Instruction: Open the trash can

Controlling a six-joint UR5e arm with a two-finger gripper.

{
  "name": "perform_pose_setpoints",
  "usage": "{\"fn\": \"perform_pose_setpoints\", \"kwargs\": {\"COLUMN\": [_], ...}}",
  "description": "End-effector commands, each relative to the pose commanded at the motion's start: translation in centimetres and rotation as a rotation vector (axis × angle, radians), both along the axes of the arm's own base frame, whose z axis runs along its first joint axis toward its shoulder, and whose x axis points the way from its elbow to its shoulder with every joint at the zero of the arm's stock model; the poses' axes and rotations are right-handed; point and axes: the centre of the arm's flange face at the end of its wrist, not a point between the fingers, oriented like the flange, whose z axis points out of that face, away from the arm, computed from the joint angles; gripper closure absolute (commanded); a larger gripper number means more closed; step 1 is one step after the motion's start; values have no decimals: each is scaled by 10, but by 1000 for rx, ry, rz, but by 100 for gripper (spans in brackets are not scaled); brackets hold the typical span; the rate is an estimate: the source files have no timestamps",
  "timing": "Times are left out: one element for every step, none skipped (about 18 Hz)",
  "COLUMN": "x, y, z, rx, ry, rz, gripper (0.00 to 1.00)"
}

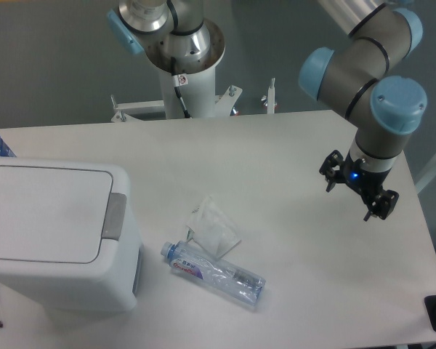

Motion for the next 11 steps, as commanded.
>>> {"fn": "perform_pose_setpoints", "kwargs": {"x": [3,7,11,12,13,14,17,18,21,24,27], "y": [0,-1,1,3,4,7,12,14,17,21,25], "z": [-3,-5,-6,-5,-5,-3,-2,-3,-4,-4,-4], "rx": [-4,-8,-8,-7,-7,0,7,8,9,8,7], "ry": [-9,-19,-25,-30,-35,-35,-27,-28,-29,-32,-33], "rz": [21,52,80,127,171,191,190,189,183,185,194], "gripper": [0,0,0,0,0,0,0,0,0,0,0]}}
